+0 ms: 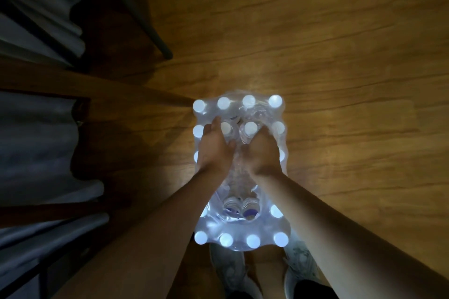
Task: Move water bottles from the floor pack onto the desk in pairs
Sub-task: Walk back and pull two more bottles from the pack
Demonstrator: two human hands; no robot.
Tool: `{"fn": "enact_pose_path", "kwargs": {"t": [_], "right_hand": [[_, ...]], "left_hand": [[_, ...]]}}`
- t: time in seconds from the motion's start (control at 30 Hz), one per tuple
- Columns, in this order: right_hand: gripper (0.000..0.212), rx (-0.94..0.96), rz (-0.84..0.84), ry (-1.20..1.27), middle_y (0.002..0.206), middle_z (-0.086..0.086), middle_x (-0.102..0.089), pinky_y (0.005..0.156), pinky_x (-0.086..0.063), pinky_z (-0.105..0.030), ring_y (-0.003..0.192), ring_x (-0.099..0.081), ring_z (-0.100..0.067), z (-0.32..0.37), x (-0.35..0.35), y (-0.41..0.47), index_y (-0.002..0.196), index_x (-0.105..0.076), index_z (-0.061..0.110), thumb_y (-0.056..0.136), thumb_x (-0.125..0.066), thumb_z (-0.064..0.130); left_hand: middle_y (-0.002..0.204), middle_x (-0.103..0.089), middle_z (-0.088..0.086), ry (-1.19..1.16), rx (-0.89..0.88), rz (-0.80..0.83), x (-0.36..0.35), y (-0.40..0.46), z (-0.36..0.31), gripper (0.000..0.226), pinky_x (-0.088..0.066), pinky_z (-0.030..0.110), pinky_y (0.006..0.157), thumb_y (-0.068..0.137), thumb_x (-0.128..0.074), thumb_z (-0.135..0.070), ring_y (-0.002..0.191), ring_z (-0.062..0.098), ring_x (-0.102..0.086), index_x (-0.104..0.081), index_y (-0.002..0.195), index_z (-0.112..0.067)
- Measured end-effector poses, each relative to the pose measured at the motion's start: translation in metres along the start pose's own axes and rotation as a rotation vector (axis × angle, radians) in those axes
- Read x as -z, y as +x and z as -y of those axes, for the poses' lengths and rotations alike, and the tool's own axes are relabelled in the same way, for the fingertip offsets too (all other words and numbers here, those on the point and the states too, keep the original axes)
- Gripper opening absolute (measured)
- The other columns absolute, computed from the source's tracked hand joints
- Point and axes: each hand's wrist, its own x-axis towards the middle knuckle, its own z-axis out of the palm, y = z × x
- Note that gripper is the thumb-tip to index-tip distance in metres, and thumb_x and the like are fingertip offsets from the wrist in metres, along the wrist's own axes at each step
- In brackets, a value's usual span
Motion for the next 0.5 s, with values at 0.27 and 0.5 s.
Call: {"fn": "enact_pose_path", "kwargs": {"t": [0.27,0.5], "right_hand": [[0.04,0.215,-0.027,-0.426,0.119,-0.024,-0.055,0.084,-0.047,-0.04,0.109,-0.057,-0.036,0.0,-0.002,0.018,0.128,-0.042,0.003,0.09,-0.05,0.012],[0.035,0.297,-0.072,-0.515,0.125,-0.017,-0.051,0.08,-0.048,-0.037,0.102,-0.062,-0.032,-0.014,-0.007,0.022,0.131,-0.043,0.009,0.096,-0.046,0.008]], "left_hand": [[0.12,-0.052,0.011,0.196,-0.095,-0.022,-0.001,0.009,-0.002,0.039,-0.041,0.029,0.072,0.09,-0.066,-0.024,0.101,0.029,-0.062,-0.047,0.124,-0.017],[0.119,-0.053,0.013,0.319,-0.186,0.004,-0.007,0.01,0.005,0.041,-0.048,0.034,0.081,0.088,-0.066,-0.016,0.102,0.03,-0.062,-0.047,0.123,-0.012]]}}
